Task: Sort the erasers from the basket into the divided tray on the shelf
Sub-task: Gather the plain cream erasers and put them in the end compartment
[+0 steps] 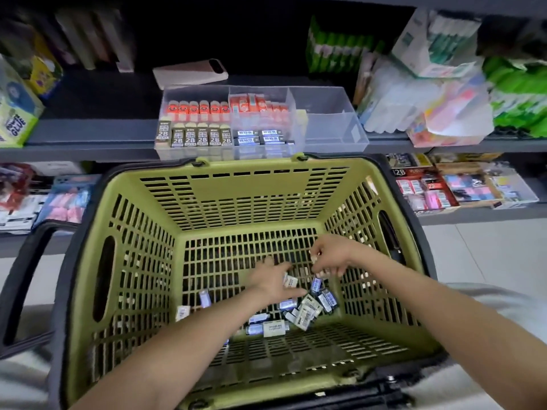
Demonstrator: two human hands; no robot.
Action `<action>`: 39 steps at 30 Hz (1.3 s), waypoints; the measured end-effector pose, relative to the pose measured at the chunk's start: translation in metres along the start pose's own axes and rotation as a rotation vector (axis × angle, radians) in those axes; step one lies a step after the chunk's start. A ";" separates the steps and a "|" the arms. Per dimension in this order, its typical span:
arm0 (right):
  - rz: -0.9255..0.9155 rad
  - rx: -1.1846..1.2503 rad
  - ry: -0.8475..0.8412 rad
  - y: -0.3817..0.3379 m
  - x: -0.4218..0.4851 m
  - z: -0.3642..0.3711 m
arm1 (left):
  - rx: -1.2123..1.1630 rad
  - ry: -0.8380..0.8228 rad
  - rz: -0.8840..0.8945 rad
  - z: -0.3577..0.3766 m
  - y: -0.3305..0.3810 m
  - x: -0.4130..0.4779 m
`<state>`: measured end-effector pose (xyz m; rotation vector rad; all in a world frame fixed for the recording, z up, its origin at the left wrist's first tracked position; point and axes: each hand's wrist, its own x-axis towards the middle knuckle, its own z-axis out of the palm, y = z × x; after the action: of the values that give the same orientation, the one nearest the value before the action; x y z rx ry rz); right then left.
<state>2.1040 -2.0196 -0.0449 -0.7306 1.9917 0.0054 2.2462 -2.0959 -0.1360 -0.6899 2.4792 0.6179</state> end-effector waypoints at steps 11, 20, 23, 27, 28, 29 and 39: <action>-0.198 0.165 0.108 -0.005 -0.043 0.001 | -1.188 -0.165 -0.003 -0.041 0.001 -0.015; -0.510 0.674 0.011 -0.042 -0.053 0.011 | -1.948 -0.485 -0.151 -0.082 -0.027 -0.054; -0.370 0.498 0.078 -0.026 -0.039 0.010 | -1.844 -0.412 -0.251 -0.082 -0.038 -0.063; -0.194 -0.308 -0.037 0.001 -0.011 0.042 | -1.754 -0.370 -0.240 -0.093 -0.045 -0.072; -0.186 -0.345 -0.069 0.006 -0.005 0.051 | -1.746 -0.364 -0.233 -0.096 -0.046 -0.074; -0.189 -0.367 -0.082 0.009 0.000 0.057 | -1.738 -0.360 -0.227 -0.099 -0.047 -0.076; -0.129 -0.508 -0.096 0.030 0.007 0.069 | -1.648 -0.296 -0.240 -0.100 -0.055 -0.093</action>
<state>2.1417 -1.9776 -0.0957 -1.1569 1.8608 0.4752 2.3141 -2.1594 -0.0225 -1.2059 1.1051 2.3927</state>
